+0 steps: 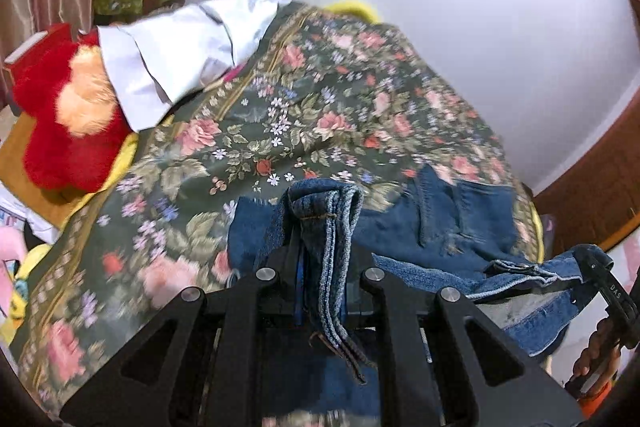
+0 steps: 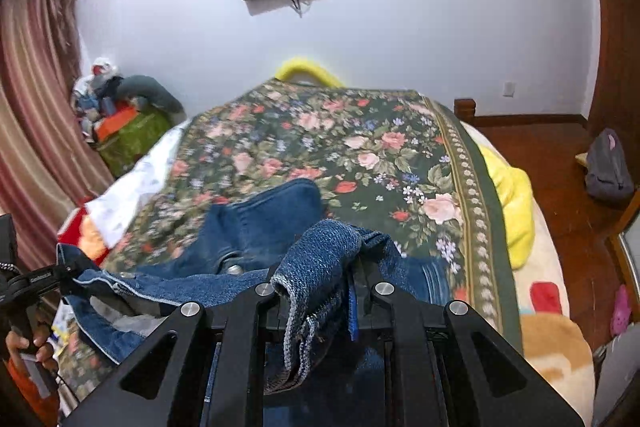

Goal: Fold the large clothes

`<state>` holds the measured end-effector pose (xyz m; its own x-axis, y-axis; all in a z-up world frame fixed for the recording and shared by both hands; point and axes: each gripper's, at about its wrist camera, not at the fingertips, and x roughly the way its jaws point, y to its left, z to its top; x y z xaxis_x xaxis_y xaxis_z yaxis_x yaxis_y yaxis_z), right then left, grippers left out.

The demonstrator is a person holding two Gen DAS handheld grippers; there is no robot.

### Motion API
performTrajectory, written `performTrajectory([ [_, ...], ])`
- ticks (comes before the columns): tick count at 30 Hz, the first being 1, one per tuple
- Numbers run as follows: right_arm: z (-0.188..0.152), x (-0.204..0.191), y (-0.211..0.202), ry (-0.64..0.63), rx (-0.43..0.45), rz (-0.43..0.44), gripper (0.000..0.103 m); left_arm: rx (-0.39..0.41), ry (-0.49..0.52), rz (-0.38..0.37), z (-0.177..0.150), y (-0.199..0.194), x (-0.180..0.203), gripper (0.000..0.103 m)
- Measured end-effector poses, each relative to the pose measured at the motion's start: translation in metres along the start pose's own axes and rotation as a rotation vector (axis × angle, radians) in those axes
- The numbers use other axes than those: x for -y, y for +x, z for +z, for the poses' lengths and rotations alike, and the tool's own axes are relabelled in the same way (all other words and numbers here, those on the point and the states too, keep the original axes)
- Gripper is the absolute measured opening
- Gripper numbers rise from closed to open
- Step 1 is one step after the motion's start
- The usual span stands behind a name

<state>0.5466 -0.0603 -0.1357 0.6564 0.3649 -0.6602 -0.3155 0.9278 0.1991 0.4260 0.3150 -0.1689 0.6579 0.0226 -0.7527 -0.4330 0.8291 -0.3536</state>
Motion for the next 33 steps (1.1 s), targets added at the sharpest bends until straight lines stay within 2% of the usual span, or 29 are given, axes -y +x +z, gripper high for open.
performTrajectory([
  [6,-0.017,0.017,0.078,0.041,-0.108,-0.06,0.014,-0.089,-0.031,0.069,0.0,0.073,-0.012,0.013],
  [10,-0.025,0.024,0.094,0.051,-0.127,-0.049,0.014,-0.139,-0.003,0.103,-0.012,0.108,-0.018,0.019],
  [13,-0.022,0.027,0.094,0.046,-0.151,-0.027,0.015,-0.149,0.003,0.096,-0.015,0.115,-0.022,0.02],
  [17,-0.02,0.03,0.09,0.019,-0.194,0.001,0.017,-0.165,0.034,0.107,-0.015,0.111,-0.019,0.022],
  [20,-0.018,0.032,0.082,0.03,-0.238,0.024,0.022,-0.196,0.079,0.113,-0.013,0.103,-0.018,0.028],
  [22,-0.017,0.034,0.075,0.038,-0.271,0.045,0.024,-0.19,0.113,0.166,-0.01,0.09,-0.018,0.052],
  [24,-0.015,0.037,0.066,0.032,-0.312,0.058,0.025,-0.162,0.146,0.211,-0.005,0.074,-0.016,0.059],
  [28,-0.013,0.038,0.041,0.015,-0.325,0.038,0.025,-0.143,0.163,0.193,0.0,0.037,-0.017,0.06],
  [33,-0.003,0.043,0.001,-0.01,-0.247,-0.071,0.025,-0.105,0.233,0.181,-0.008,-0.008,-0.002,0.066],
])
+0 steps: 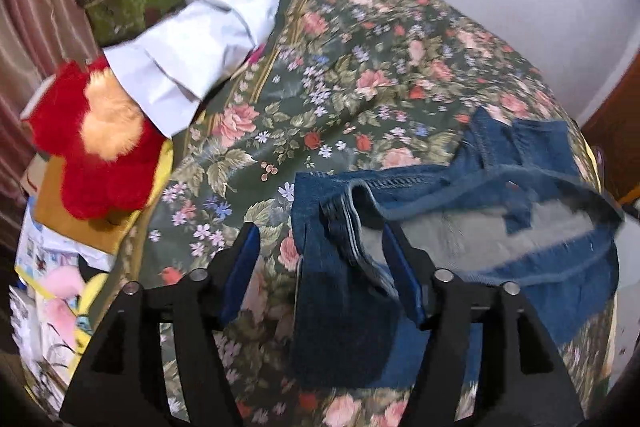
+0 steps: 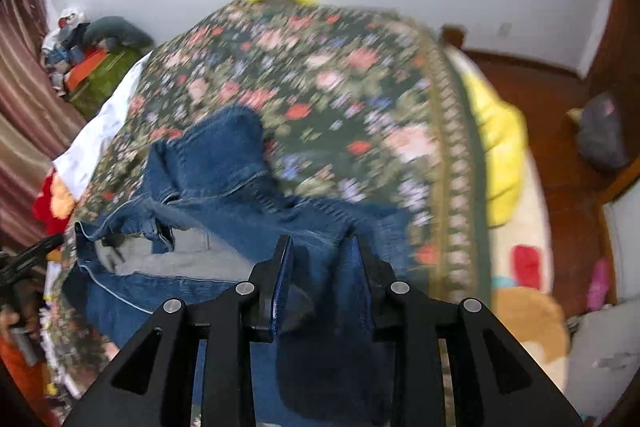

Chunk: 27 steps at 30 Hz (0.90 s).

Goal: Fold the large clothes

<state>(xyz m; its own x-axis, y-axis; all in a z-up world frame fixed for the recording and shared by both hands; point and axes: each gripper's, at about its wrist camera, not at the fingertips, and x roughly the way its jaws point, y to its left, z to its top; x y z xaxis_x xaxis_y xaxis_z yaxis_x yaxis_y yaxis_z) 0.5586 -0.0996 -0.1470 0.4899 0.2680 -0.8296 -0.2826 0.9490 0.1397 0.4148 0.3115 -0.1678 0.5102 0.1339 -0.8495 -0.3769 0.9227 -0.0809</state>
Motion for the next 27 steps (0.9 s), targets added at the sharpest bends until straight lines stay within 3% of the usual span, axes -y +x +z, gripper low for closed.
performTrajectory([
  [5,-0.009,0.001,-0.034,0.02,0.001,0.065,0.025,0.008,0.092,-0.017,-0.019,-0.022,0.026,0.073],
  [12,-0.065,-0.054,-0.039,-0.22,-0.038,0.081,0.025,-0.091,0.131,-0.104,-0.056,-0.002,0.073,0.073],
  [19,-0.11,-0.1,0.018,-0.317,-0.143,0.104,0.025,-0.141,0.147,-0.108,-0.073,0.034,0.108,0.073],
  [22,-0.11,-0.112,0.035,-0.326,-0.107,0.065,0.025,-0.143,0.144,-0.106,-0.072,0.047,0.116,0.073],
  [27,-0.088,-0.118,0.065,-0.271,-0.125,0.111,0.026,-0.147,0.168,-0.08,-0.063,0.071,0.124,0.073],
])
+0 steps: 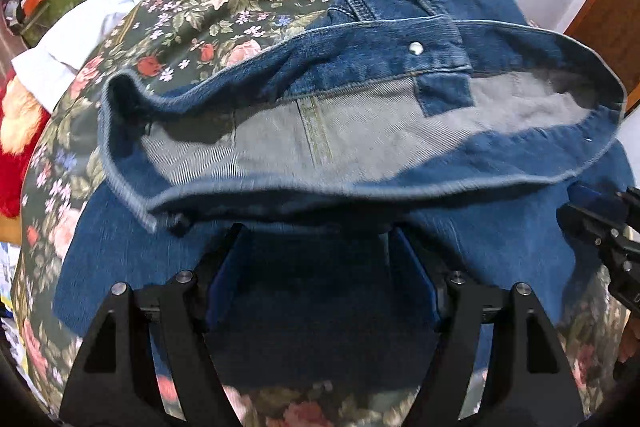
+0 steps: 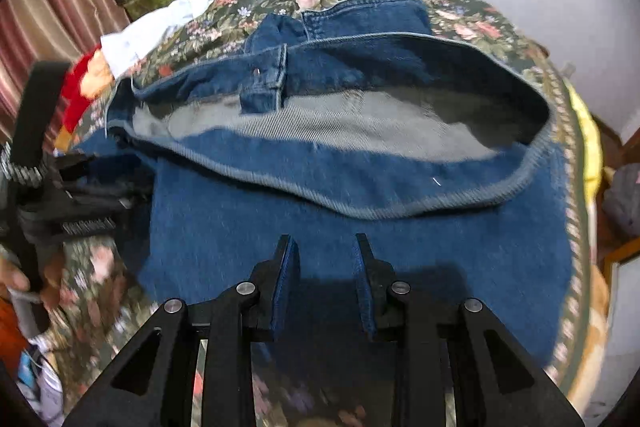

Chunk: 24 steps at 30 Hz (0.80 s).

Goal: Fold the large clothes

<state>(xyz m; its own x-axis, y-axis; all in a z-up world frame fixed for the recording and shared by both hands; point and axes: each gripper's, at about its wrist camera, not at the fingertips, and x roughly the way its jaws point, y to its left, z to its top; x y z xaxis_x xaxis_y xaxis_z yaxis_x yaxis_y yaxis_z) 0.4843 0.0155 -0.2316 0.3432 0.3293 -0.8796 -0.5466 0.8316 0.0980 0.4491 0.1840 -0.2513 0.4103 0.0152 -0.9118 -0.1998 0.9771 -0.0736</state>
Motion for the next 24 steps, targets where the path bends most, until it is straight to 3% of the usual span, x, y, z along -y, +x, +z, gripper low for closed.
performTrajectory([
  [6,0.041,0.01,0.016,0.036,0.047,-0.022,0.025,0.035,0.017,0.012,0.031,0.0,-0.008,0.073],
  [10,0.078,0.024,0.017,0.039,0.124,-0.119,0.025,0.072,-0.02,0.045,0.061,0.0,-0.033,0.073],
  [14,0.098,0.041,0.014,0.098,0.162,-0.161,0.025,0.113,-0.048,0.22,0.087,0.001,-0.06,0.073],
  [16,0.098,0.046,0.004,0.115,0.193,-0.173,0.025,0.133,-0.067,0.272,0.096,-0.005,-0.076,0.073],
  [20,0.087,0.047,-0.025,0.092,0.238,-0.185,0.026,0.162,-0.117,0.208,0.092,-0.027,-0.092,0.073],
  [24,0.069,0.035,-0.044,0.056,0.226,-0.119,0.026,0.178,-0.039,0.184,0.071,-0.051,-0.071,0.073],
])
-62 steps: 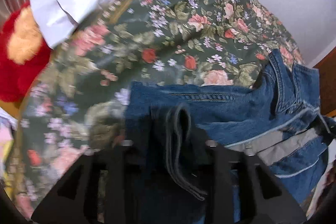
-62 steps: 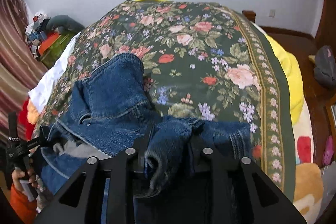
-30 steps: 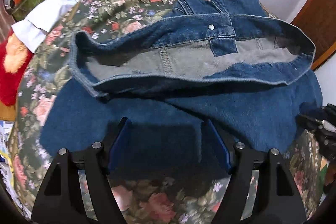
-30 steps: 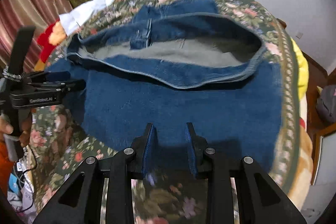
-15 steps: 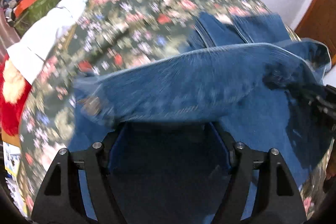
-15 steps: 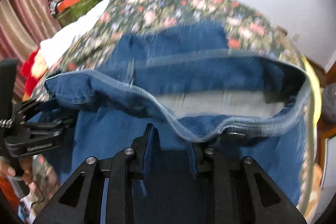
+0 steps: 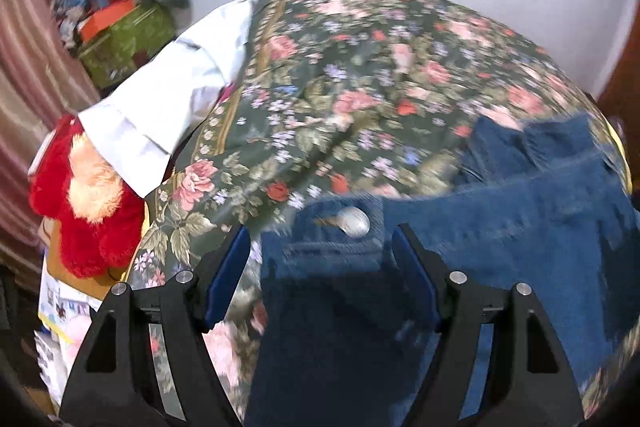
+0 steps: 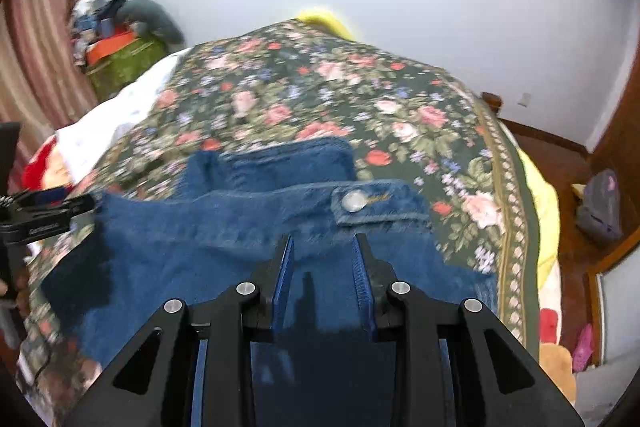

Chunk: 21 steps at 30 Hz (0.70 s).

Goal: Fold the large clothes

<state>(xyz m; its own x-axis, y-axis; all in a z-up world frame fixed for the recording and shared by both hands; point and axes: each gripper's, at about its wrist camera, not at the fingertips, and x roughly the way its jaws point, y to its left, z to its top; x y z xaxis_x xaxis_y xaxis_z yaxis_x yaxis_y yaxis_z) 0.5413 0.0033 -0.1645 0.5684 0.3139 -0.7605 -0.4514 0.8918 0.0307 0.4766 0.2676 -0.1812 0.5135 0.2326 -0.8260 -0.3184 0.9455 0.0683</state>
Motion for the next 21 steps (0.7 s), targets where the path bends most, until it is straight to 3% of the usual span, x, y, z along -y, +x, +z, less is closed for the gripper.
performTrajectory([
  [5,-0.029,-0.022,-0.022,-0.053,-0.039,0.063,0.026,0.009,0.101,-0.082,-0.024,-0.029,0.034,0.073],
  [10,-0.061,-0.039,-0.025,-0.094,-0.081,0.064,0.026,-0.009,0.167,-0.132,-0.053,-0.041,0.068,0.074],
  [12,-0.071,-0.043,-0.023,-0.113,-0.097,0.055,0.026,-0.01,0.159,-0.123,-0.063,-0.041,0.077,0.074],
  [16,-0.088,-0.046,-0.009,-0.133,-0.145,0.03,0.026,-0.055,0.107,-0.186,-0.078,-0.026,0.091,0.076],
  [21,-0.101,-0.048,0.009,-0.231,-0.164,-0.023,0.025,-0.107,0.141,-0.123,-0.091,0.01,0.106,0.08],
])
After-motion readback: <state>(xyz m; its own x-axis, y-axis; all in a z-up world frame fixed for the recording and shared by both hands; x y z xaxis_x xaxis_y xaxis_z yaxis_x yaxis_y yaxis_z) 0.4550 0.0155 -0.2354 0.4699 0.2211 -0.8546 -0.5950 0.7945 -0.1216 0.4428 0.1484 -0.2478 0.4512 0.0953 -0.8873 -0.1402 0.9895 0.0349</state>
